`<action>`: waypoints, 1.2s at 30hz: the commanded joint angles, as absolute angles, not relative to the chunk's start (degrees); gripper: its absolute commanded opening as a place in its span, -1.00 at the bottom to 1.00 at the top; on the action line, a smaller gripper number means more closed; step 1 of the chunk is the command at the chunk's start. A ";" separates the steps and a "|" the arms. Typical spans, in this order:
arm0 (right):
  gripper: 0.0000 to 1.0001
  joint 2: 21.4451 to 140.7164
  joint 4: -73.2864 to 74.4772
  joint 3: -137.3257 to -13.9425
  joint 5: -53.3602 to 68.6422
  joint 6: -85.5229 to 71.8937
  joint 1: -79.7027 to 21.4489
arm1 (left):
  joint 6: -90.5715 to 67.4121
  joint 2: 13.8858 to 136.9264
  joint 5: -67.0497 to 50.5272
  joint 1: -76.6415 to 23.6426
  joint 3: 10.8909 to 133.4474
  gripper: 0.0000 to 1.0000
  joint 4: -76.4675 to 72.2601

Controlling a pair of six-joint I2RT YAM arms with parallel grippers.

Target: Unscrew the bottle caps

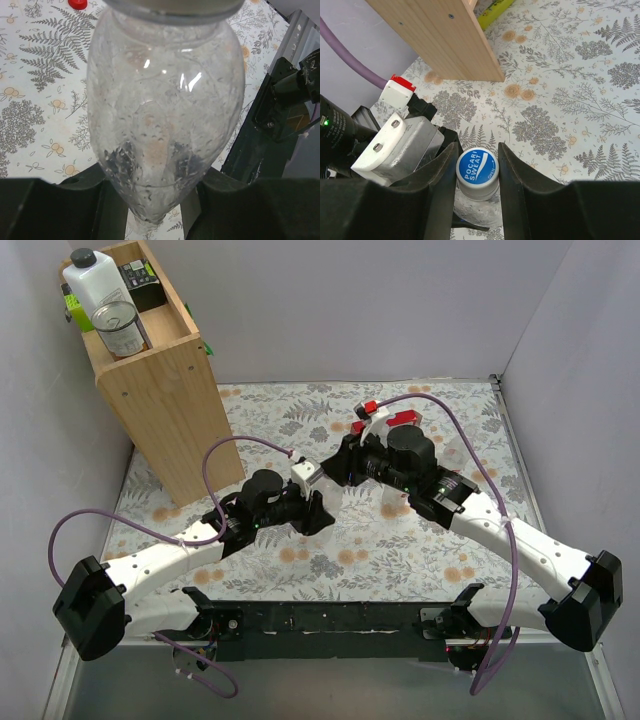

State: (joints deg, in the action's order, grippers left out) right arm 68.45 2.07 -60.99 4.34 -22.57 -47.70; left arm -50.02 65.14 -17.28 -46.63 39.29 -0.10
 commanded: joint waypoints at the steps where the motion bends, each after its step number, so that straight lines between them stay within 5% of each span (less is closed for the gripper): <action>1: -0.67 64.69 1.93 -64.86 6.85 -17.59 -47.20 | -49.40 63.98 -22.30 -46.76 40.61 -0.89 -2.28; 8: -0.73 60.92 1.32 -63.99 24.15 -12.57 -40.44 | -49.39 62.93 -36.63 -46.67 39.03 -0.89 -7.46; 13: -0.72 57.92 -3.43 -61.17 32.43 -16.35 -33.85 | -49.31 64.24 -36.30 -46.58 39.55 -0.89 -6.68; 27: -0.73 55.81 -12.48 -58.09 47.20 -16.08 -32.61 | -51.24 67.15 -52.64 -46.58 39.55 -0.89 -10.90; 36: -0.73 54.14 -0.20 -61.08 28.36 -12.57 -32.52 | -50.89 62.06 -26.14 -43.95 39.55 -0.91 -5.19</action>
